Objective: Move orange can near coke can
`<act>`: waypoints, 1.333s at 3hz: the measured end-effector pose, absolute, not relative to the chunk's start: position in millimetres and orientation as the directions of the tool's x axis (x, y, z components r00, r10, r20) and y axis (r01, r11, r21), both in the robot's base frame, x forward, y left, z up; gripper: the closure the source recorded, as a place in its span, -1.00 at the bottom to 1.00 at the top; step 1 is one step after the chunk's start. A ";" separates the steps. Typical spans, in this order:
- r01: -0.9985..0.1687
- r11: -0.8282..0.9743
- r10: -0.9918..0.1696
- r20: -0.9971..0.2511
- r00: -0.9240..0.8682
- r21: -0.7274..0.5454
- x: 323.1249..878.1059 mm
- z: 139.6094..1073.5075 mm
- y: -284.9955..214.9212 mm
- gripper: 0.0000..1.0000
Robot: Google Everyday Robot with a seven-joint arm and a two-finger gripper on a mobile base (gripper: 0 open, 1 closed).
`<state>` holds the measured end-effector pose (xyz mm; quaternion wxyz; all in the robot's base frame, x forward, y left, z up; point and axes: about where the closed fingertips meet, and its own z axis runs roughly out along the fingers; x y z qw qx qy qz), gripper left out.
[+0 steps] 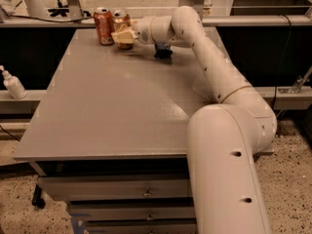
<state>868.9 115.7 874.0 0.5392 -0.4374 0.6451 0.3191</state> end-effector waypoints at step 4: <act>-0.921 0.384 -0.246 -0.969 -0.033 -0.066 865.7 871.0 114.4 -1.00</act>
Offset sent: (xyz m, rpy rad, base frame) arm 0.0051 -0.0099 0.0023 0.0082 -0.0068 0.0043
